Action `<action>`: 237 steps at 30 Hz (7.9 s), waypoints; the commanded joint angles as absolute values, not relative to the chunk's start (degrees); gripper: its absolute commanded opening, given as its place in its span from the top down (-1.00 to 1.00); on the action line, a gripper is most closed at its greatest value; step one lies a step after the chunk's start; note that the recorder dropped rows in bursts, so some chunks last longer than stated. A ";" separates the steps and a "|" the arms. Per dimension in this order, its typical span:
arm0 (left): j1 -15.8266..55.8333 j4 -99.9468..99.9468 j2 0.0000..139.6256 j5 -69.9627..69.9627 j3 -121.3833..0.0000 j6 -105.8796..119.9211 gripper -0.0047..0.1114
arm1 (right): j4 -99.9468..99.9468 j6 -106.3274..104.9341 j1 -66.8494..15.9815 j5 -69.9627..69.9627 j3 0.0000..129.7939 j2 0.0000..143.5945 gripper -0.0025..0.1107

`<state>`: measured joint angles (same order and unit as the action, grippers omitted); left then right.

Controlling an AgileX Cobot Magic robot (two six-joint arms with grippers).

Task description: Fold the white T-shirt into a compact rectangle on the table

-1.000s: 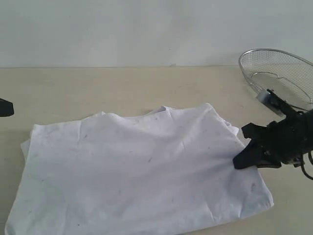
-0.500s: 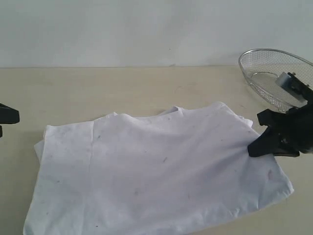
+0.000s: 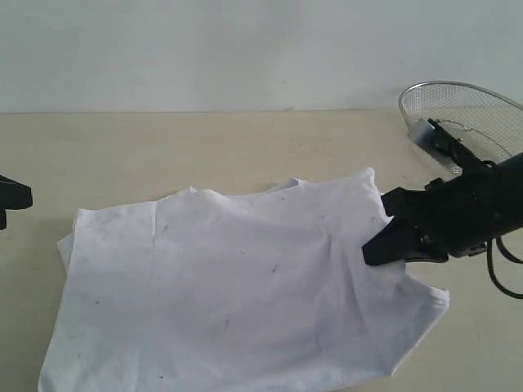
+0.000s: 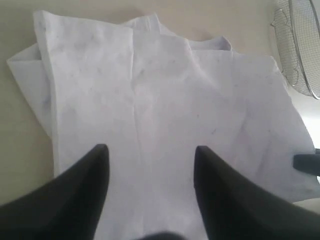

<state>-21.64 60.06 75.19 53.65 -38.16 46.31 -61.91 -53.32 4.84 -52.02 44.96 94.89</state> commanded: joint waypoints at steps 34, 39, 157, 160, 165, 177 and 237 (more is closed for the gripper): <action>-21.49 60.54 75.22 54.99 -38.00 46.62 0.07 | -76.83 -57.47 -18.29 -48.07 51.17 94.53 0.96; -21.49 60.54 75.22 54.99 -38.00 46.62 0.07 | -75.88 -56.43 -20.71 -47.81 53.33 95.09 0.96; -21.49 60.52 75.22 57.48 -38.00 46.62 0.07 | -89.81 -64.97 -45.68 -31.96 77.42 117.83 -0.04; -21.49 60.52 74.99 57.59 -38.00 46.62 0.07 | -88.68 -64.28 -45.68 -31.96 77.42 117.22 -0.04; -21.49 60.52 75.01 58.68 -38.77 46.62 0.07 | -85.68 -63.43 -45.68 -30.99 77.42 114.52 0.18; -18.29 53.97 75.35 61.69 -41.43 46.20 0.08 | -59.93 -38.37 -40.17 -20.09 73.29 104.40 0.96; 15.62 25.32 92.95 32.78 -46.58 33.66 -0.30 | -56.13 -38.46 -24.52 -18.83 56.63 92.53 0.96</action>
<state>15.32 29.85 92.57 33.63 -45.63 37.45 -56.37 -38.54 -24.63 -18.57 56.84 93.21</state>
